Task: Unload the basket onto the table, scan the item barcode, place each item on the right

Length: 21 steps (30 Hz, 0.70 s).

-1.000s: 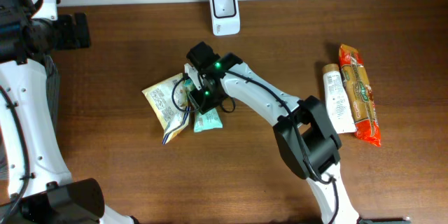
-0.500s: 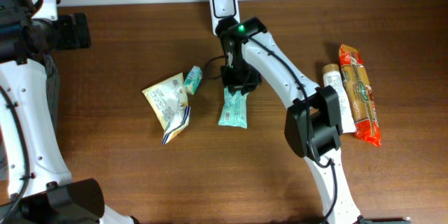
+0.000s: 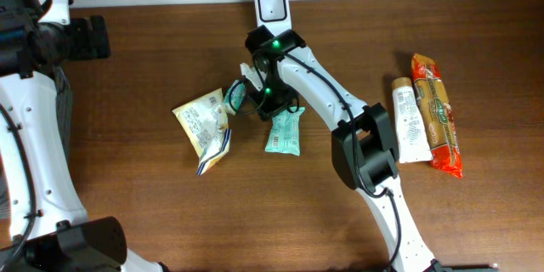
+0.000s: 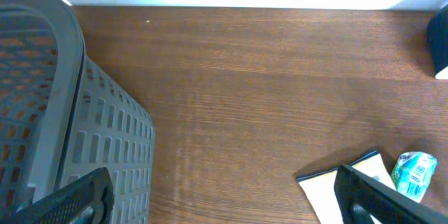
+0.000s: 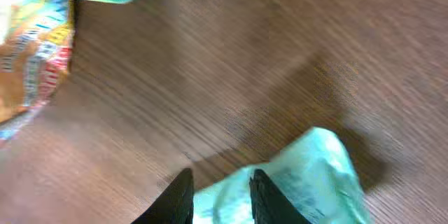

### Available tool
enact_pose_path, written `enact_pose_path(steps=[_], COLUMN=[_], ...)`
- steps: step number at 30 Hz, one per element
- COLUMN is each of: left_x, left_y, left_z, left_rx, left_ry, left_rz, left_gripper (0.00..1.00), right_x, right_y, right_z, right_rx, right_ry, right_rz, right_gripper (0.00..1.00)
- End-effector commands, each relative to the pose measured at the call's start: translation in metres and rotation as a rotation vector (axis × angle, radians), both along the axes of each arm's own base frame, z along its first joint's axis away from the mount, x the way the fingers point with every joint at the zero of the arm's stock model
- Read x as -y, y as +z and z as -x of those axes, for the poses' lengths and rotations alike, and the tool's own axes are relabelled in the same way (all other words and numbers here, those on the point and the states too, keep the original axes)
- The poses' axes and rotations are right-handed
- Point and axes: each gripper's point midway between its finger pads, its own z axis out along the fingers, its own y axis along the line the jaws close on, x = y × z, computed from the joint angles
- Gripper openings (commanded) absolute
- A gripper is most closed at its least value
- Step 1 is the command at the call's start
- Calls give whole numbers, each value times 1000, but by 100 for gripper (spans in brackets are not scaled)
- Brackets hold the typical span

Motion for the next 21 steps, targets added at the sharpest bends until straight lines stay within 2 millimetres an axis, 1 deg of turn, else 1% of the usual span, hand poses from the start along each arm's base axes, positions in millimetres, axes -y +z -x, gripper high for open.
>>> enact_pose_path(steps=[1,3,4,5,6,7,8,9,10,11,12,13,14,15,16,17,19,20,21], left_x=[0,0,0,0,0,0,0,0,0,0,0,0,0,0,0,0,0,0,0], left_y=[0,0,0,0,0,0,0,0,0,0,0,0,0,0,0,0,0,0,0], left_z=[-1,-1,-1,-1,-1,-1,-1,-1,-1,-1,-1,-1,-1,-1,-1,-1,-1,-1,-1], left_rx=[-1,-1,-1,-1,-1,-1,-1,-1,-1,-1,-1,-1,-1,-1,-1,-1,-1,-1,-1], left_ry=[-14,-14,-14,-14,-14,-14,-14,-14,-14,-14,-14,-14,-14,-14,-14,-14,-14,-14,-14], left_rz=[-5,-5,-5,-5,-5,-5,-5,-5,-5,-5,-5,-5,-5,-5,-5,-5,-5,-5,-5], left_gripper=[99,99,99,99,99,99,99,99,99,99,99,99,99,99,99,99,99,99,99], right_x=[32,53,61,68,67,62,62,71,83,100,132,150,161,170,172,171,172,172,170], right_y=[0,0,0,1,4,19,50,82,105,129,168,187,198,204,207,203,173,164,146], right_z=[-15,-18,-19,-20,-20,-25,-32,-39,-42,-42,-33,-24,-16,-13,-12,-10,3,8,13], right_rx=[9,-20,-35,-52,-67,-78,-72,-45,-19,12,54,63,64,73,81,64,-33,-65,-116], right_ry=[-92,-132,-150,-170,-182,-205,-239,-272,-298,-329,-379,-415,-439,-456,-460,-459,-438,-430,-435], right_rz=[62,79,83,71,36,-50,-161,-229,-255,-269,-280,-281,-278,-273,-276,-271,-227,-220,-213], right_gripper=[27,26,24,21,20,20,21,26,29,32,37,41,44,45,52,59,62,63,64])
